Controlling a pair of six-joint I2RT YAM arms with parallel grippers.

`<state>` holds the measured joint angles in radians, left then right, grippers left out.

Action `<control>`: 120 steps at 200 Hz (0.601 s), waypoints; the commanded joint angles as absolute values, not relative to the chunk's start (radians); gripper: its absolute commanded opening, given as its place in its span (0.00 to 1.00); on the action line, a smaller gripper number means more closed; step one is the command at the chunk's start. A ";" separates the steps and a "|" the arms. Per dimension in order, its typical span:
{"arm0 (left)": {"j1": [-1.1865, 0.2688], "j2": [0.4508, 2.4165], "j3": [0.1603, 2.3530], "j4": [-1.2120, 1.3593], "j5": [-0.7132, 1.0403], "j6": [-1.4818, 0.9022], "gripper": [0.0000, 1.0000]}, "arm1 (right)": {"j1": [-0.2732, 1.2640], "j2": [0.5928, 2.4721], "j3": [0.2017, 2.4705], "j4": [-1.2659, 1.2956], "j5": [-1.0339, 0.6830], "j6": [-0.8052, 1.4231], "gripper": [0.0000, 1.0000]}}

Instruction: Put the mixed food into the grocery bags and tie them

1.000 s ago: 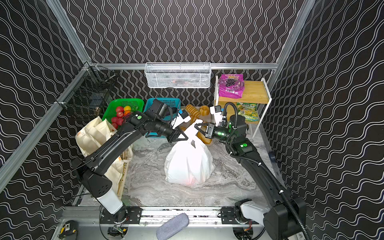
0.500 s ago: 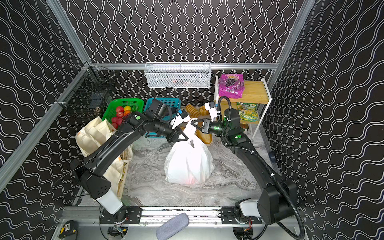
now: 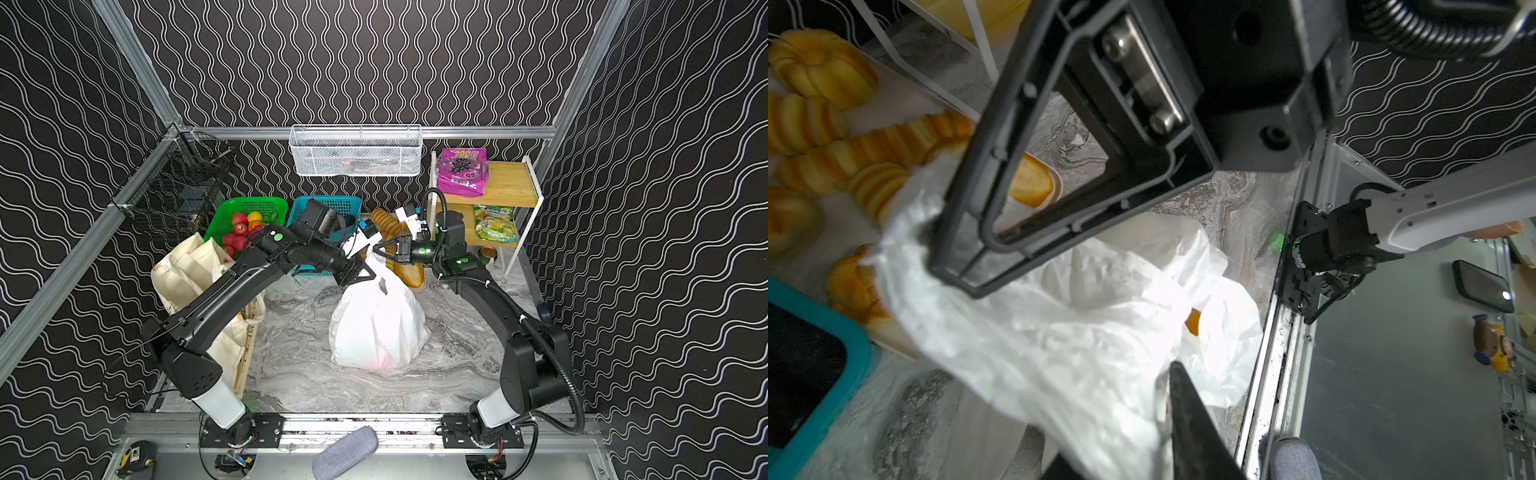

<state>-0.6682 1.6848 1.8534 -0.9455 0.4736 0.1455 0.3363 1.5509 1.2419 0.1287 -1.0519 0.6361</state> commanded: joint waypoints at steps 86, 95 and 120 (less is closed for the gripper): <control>-0.692 1.636 1.840 -0.930 0.320 0.190 0.00 | 0.380 1.607 1.363 -0.305 -1.046 0.304 0.21; -0.692 1.637 1.840 -0.933 0.324 0.186 0.00 | 0.374 1.589 1.380 -0.349 -0.987 0.270 0.26; -0.692 1.651 1.868 -0.978 0.344 0.190 0.00 | 0.352 1.502 1.381 -0.379 -0.786 0.234 0.41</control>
